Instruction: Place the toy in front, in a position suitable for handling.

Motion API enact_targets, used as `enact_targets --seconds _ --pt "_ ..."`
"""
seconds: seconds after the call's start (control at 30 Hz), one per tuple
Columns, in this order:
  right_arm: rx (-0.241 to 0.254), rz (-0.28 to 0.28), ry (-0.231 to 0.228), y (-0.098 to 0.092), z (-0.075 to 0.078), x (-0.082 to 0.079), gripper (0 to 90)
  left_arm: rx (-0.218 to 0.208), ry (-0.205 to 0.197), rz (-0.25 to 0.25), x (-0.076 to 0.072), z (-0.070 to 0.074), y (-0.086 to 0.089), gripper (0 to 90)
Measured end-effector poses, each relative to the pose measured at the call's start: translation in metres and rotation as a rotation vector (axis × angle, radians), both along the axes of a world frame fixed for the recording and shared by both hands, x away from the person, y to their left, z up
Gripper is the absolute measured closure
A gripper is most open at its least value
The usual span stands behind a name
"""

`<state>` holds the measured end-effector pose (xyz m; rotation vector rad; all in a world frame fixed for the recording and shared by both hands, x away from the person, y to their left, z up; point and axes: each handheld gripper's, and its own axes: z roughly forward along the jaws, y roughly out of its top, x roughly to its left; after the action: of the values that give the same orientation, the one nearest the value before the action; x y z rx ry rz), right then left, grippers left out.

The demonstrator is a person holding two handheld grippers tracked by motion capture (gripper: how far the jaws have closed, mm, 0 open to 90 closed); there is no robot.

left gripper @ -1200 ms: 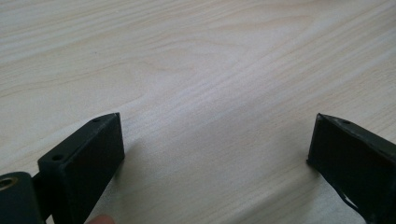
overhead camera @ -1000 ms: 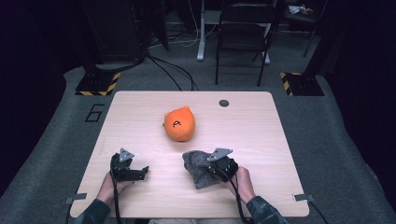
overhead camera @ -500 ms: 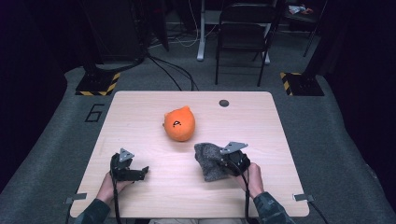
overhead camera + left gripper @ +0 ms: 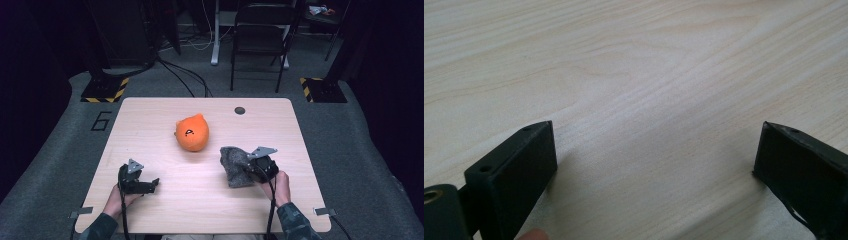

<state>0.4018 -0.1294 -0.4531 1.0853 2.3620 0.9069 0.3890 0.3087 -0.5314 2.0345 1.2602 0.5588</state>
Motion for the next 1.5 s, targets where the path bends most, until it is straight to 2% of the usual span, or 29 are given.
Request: enact_targets --seconds 0.07,0.23,0.37,0.4,0.53,0.57,0.77,0.87,1.0,1.07,1.2,1.27,1.37,1.5 --pt "0.003 -0.011 -0.009 -0.004 0.0 0.002 70.5 0.003 0.01 -0.004 0.0 0.001 0.0 3.1" --pt "0.015 -0.047 -0.006 -0.019 0.002 0.006 70.3 -0.001 0.0 0.002 0.0 0.0 0.0 2.9" --pt "0.021 -0.093 -0.007 -0.032 0.002 0.013 70.2 -0.001 0.0 0.002 0.0 0.0 0.0 3.0" --pt "0.025 -0.109 -0.007 -0.036 0.002 0.014 70.1 0.004 0.011 -0.005 0.0 0.001 0.001 3.0" --pt "0.029 -0.147 -0.007 -0.049 0.002 0.018 69.9 0.004 0.01 -0.005 0.0 0.001 0.001 3.0" --pt "0.029 -0.161 -0.005 -0.052 0.002 0.019 69.8 -0.002 -0.001 0.002 0.0 0.0 0.0 3.0" --pt "0.031 -0.228 0.005 -0.069 0.002 0.027 69.4 0.003 0.007 -0.003 0.0 0.001 0.0 3.0" --pt "0.024 -0.245 -0.012 -0.078 0.001 0.031 68.9 0.003 0.002 -0.001 -0.001 0.0 0.0 3.0" --pt "0.041 -0.279 -0.004 -0.09 0.0 0.034 68.3 0.002 0.001 -0.004 0.0 0.0 0.0 2.9" --pt "0.028 -0.307 0.001 -0.095 -0.002 0.037 68.1 0.001 0.005 -0.003 0.0 0.0 0.0 3.0" --pt "0.02 -0.319 0.02 -0.1 -0.007 0.042 67.4 0.002 0.002 -0.004 -0.002 0.0 0.001 3.0" --pt "0.0 -0.323 0.009 -0.102 -0.007 0.043 67.4 0.002 0.0 -0.006 -0.002 0.0 0.001 3.0" --pt "0.006 -0.342 0.011 -0.106 -0.008 0.045 67.3 0.001 0.002 -0.007 -0.001 0.0 0.001 2.8" --pt "-0.008 -0.367 0.024 -0.114 -0.013 0.049 66.1 0.003 0.007 -0.013 -0.002 0.0 0.002 2.9"
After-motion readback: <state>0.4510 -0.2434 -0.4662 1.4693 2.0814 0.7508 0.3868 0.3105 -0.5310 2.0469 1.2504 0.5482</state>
